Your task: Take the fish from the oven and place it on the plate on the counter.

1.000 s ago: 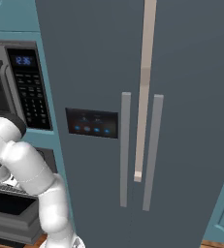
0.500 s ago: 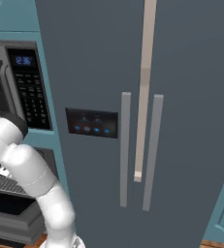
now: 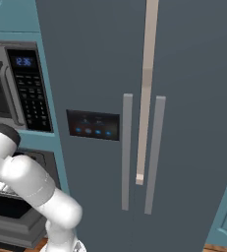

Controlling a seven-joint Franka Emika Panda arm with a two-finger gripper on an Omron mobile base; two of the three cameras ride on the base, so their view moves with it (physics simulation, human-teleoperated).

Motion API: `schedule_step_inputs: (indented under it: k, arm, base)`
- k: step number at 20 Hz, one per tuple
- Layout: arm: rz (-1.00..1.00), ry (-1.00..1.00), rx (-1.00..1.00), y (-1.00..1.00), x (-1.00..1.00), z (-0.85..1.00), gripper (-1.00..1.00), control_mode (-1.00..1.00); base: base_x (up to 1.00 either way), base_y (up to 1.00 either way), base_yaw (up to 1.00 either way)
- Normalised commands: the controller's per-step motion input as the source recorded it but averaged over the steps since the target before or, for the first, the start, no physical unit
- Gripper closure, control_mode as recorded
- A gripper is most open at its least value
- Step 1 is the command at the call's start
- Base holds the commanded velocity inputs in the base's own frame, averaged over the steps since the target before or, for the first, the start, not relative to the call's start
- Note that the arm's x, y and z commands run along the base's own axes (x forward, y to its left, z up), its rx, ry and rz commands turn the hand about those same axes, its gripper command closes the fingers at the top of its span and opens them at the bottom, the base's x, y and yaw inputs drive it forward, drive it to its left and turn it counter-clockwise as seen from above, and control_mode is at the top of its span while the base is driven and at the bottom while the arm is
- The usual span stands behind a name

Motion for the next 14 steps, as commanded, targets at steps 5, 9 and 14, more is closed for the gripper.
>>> schedule_step_inputs:
  k: [5, 9, 14]
  arm:
    - [-0.19, -0.05, -0.22, 0.68, -0.1, 0.82, -1.0, -1.0]
    - [-0.29, -0.21, -0.27, 0.76, -0.41, 0.93, -1.0, -1.0]
    - [-0.32, -0.16, -0.23, 0.57, -0.49, 0.96, -1.0, -1.0]
  base:
    - [0.0, 0.0, 0.0]
    - [0.0, 0.0, 0.0]
    - [0.0, 0.0, 0.0]
